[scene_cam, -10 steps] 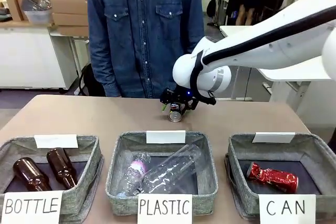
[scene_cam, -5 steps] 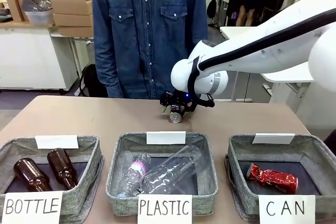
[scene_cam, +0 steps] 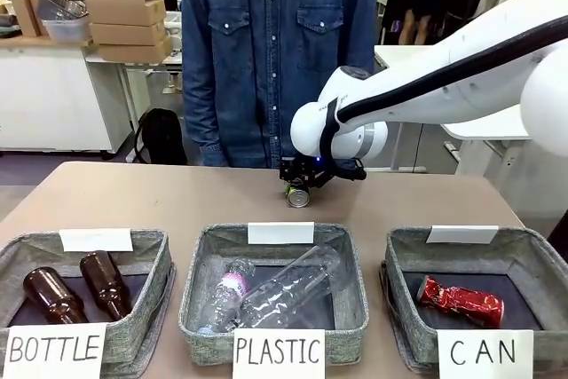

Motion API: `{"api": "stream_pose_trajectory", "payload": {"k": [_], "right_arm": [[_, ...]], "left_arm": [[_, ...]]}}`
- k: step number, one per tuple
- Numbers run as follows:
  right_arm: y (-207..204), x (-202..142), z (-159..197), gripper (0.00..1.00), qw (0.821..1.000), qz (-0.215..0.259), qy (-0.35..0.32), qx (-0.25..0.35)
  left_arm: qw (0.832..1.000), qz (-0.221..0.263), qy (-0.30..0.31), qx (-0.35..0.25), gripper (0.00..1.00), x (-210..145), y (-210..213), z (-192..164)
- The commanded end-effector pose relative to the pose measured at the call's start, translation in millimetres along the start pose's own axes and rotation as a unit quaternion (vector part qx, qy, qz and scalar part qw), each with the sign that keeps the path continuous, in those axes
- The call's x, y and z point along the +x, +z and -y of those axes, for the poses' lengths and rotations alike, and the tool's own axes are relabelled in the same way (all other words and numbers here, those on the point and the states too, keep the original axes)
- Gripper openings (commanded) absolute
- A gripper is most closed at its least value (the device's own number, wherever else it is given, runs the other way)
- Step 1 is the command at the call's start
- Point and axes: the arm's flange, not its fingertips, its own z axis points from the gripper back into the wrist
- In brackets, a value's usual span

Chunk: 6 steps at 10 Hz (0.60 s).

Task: Sort the can waste into the basket.
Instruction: Pick up the can waste from the table and place it in the right Fabric basket.

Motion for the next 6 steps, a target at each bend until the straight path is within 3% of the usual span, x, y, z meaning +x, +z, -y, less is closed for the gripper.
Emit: {"api": "stream_pose_trajectory", "payload": {"k": [1, 2, 5, 6], "right_arm": [[2, -3, -1, 0.07, 0.999, 0.029, -0.011, -0.023], [3, -4, 0, 0.02, 0.999, 0.035, -0.014, -0.014], [10, -3, 4, 0.02, 1.000, 0.025, -0.013, -0.014], [29, -7, 3, 0.02, 1.000, 0.018, -0.007, -0.008]], "left_arm": [[1.000, -0.005, -0.008, -0.001, 1.00, -3, 2, 1], [1.000, -0.005, -0.008, -0.001, 1.00, -3, 2, 1], [1.000, -0.005, -0.008, -0.001, 1.00, -3, 2, 1], [1.000, -0.005, -0.008, -0.001, 1.00, -3, 2, 1]]}}
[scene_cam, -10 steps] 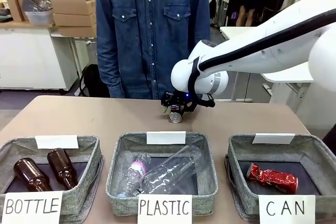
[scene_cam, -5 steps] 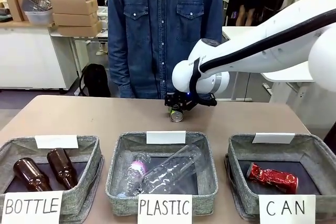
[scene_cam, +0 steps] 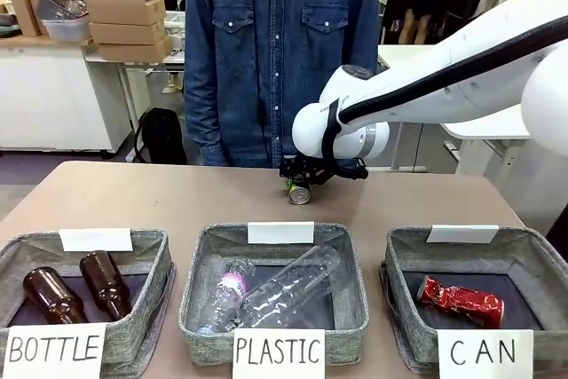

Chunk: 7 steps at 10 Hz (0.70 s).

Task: Sort the can waste into the basket.
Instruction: Pick up the can waste from the table and place it in the right Fabric basket.

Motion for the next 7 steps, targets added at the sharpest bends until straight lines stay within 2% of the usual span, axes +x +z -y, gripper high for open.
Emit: {"api": "stream_pose_trajectory", "payload": {"k": [1, 3, 4, 5, 6, 7], "right_arm": [[63, -20, 3, 0.02, 1.000, -0.024, 0.013, 0.013], [183, -58, 25, 0.02, 0.997, -0.034, 0.061, -0.015], [237, -83, 51, 0.02, 0.995, -0.055, 0.068, -0.045], [274, -107, 72, 0.02, 0.990, -0.098, 0.094, -0.030], [305, -133, 94, 0.02, 0.984, -0.119, 0.131, 0.000], [331, -158, 116, 0.02, 0.983, -0.132, 0.123, 0.029]], "left_arm": [[1.000, -0.005, -0.008, -0.001, 1.00, -3, 2, 1], [1.000, -0.005, -0.008, -0.001, 1.00, -3, 2, 1], [1.000, -0.005, -0.008, -0.001, 1.00, -3, 2, 1], [1.000, -0.005, -0.008, -0.001, 1.00, -3, 2, 1], [1.000, -0.005, -0.008, -0.001, 1.00, -3, 2, 1], [1.000, -0.005, -0.008, -0.001, 1.00, -3, 2, 1]]}}
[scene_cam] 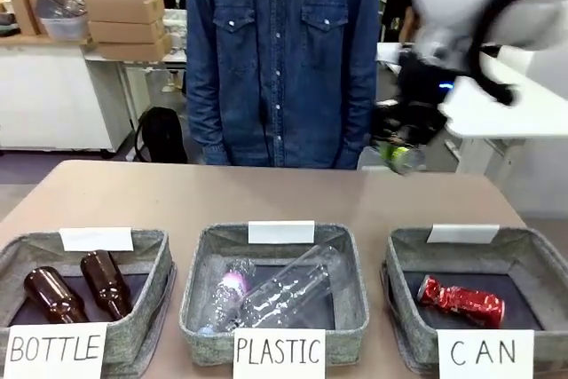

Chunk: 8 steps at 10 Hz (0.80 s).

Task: Sort the can waste into the basket.
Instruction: Pick up the can waste from the table and place it in the right Fabric basket.

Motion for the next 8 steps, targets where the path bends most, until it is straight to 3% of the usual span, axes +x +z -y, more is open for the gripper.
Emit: {"api": "stream_pose_trajectory", "payload": {"k": [1, 2, 4, 8], "right_arm": [[22, -56, 39, 0.02, 0.998, -0.029, 0.004, 0.047], [29, -90, 57, 0.02, 0.996, -0.033, 0.006, 0.077], [28, -121, 74, 0.02, 0.996, -0.006, -0.017, 0.092], [25, -124, 78, 0.02, 0.996, 0.013, -0.023, 0.084]], "left_arm": [[1.000, -0.005, -0.007, -0.002, 1.00, -3, 2, 0], [1.000, -0.005, -0.007, -0.002, 1.00, -3, 2, 0], [1.000, -0.005, -0.007, -0.002, 1.00, -3, 2, 0], [1.000, -0.005, -0.007, -0.002, 1.00, -3, 2, 0]]}}
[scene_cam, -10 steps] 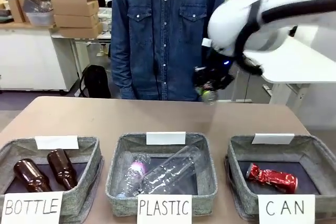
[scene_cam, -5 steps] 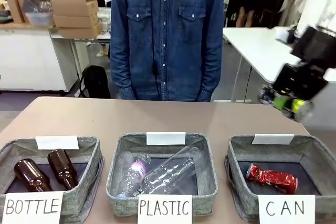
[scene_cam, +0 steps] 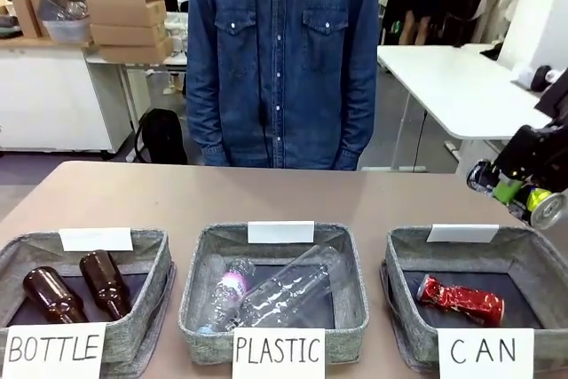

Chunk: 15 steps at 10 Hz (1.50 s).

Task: Sort the can waste into the basket.
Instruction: Pick up the can waste from the table and place it in the right Fabric basket.

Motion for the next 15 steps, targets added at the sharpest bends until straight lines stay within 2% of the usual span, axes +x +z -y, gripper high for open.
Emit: {"api": "stream_pose_trajectory", "payload": {"k": [1, 2, 3, 4, 5, 11, 12, 13, 14, 15], "right_arm": [[-5, 5, -2, 0.02, 1.000, 0.016, 0.011, 0.011], [-5, 7, -1, 0.02, 1.000, 0.016, 0.019, 0.005], [-6, 7, 0, 0.94, 0.999, 0.018, 0.030, -0.003], [-6, 8, -1, 0.93, 1.000, 0.016, 0.023, -0.009], [-6, 9, 0, 1.00, 1.000, 0.016, 0.022, -0.009], [-7, 12, 5, 1.00, 1.000, 0.017, 0.024, -0.003], [-5, 13, 3, 1.00, 0.999, 0.023, 0.019, 0.023], [2, 11, -1, 1.00, 0.995, 0.027, 0.023, 0.095], [15, 9, -8, 1.00, 0.971, 0.063, 0.015, 0.229], [23, 9, -12, 1.00, 0.948, 0.071, 0.002, 0.309]], "left_arm": [[1.000, -0.005, -0.008, -0.001, 1.00, -3, 2, 1], [1.000, -0.005, -0.008, -0.001, 1.00, -3, 2, 1], [1.000, -0.005, -0.008, -0.001, 1.00, -3, 2, 1], [1.000, -0.005, -0.008, -0.001, 1.00, -3, 2, 1], [1.000, -0.005, -0.008, -0.001, 1.00, -3, 2, 1], [1.000, -0.005, -0.008, -0.001, 1.00, -3, 2, 1], [1.000, -0.005, -0.008, -0.001, 1.00, -3, 2, 1], [1.000, -0.005, -0.008, -0.001, 1.00, -3, 2, 1], [1.000, -0.005, -0.008, -0.001, 1.00, -3, 2, 1], [1.000, -0.005, -0.008, -0.001, 1.00, -3, 2, 1]]}}
